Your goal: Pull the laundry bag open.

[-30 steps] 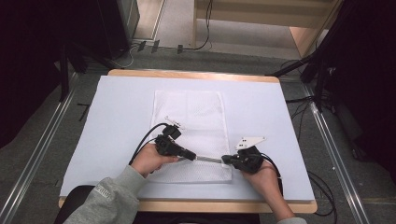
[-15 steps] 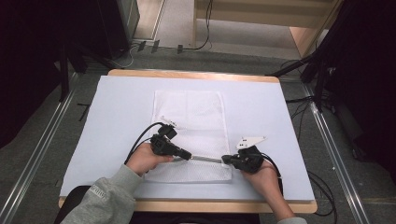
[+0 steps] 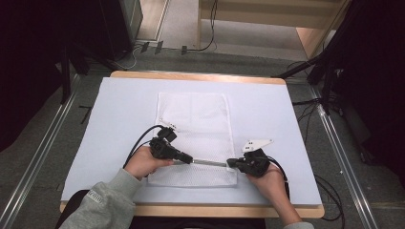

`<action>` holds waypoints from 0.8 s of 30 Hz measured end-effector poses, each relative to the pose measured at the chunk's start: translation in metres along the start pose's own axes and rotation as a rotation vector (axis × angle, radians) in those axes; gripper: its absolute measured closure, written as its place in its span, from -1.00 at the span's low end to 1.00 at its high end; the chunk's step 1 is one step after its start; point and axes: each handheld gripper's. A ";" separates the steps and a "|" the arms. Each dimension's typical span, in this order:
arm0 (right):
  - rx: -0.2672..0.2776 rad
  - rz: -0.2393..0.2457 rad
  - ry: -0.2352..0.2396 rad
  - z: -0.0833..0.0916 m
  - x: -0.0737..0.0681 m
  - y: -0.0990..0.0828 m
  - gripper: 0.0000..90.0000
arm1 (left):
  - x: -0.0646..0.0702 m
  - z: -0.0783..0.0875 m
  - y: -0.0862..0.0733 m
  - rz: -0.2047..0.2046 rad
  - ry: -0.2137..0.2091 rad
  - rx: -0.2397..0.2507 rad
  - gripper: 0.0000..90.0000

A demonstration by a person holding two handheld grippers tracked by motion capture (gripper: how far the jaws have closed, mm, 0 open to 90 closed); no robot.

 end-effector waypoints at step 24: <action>-0.004 0.011 0.003 -0.001 0.000 0.001 1.00 | -0.008 0.015 -0.014 0.035 0.019 0.018 0.95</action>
Point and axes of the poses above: each handheld gripper's, and its own axes: z roughly backward along the jaws, y roughly out of its top, x roughly to its right, and after that the axes turned 7 degrees about -x, right-handed
